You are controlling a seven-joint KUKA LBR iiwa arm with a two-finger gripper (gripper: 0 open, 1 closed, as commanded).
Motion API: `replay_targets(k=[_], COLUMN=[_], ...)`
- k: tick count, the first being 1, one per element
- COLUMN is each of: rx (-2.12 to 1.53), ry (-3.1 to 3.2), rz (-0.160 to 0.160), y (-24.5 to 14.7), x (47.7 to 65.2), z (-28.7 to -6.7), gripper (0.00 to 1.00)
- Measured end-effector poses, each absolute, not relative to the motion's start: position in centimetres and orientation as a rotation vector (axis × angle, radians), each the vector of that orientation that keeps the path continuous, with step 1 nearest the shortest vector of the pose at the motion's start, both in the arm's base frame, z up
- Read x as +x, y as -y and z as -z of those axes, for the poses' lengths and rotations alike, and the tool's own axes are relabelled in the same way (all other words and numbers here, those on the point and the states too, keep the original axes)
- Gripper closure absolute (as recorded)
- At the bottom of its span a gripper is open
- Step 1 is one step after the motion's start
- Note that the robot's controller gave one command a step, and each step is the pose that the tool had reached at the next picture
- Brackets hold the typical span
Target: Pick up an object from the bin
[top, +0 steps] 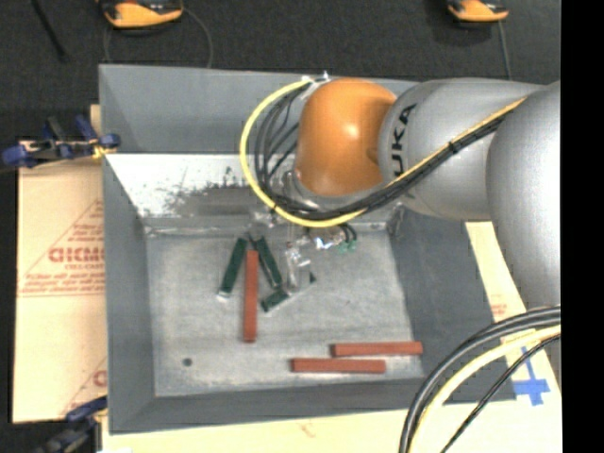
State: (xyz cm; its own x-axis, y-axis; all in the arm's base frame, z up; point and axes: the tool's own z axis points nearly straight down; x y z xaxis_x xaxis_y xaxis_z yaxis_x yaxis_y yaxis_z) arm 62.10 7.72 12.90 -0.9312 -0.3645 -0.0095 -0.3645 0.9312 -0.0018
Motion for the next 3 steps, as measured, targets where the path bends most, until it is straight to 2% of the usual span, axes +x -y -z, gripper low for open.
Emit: replay_targets(k=[1, 2, 3], rx=[-1.281, -1.271, -1.371], ry=[-2.865, -2.865, -2.812], rz=[0.0, 0.001, 0.006], y=[-10.8, -10.8, -9.8], x=[65.4, 65.6, 65.2], z=[-7.1, -7.5, -20.7], gripper=[0.0, 1.0, 1.0])
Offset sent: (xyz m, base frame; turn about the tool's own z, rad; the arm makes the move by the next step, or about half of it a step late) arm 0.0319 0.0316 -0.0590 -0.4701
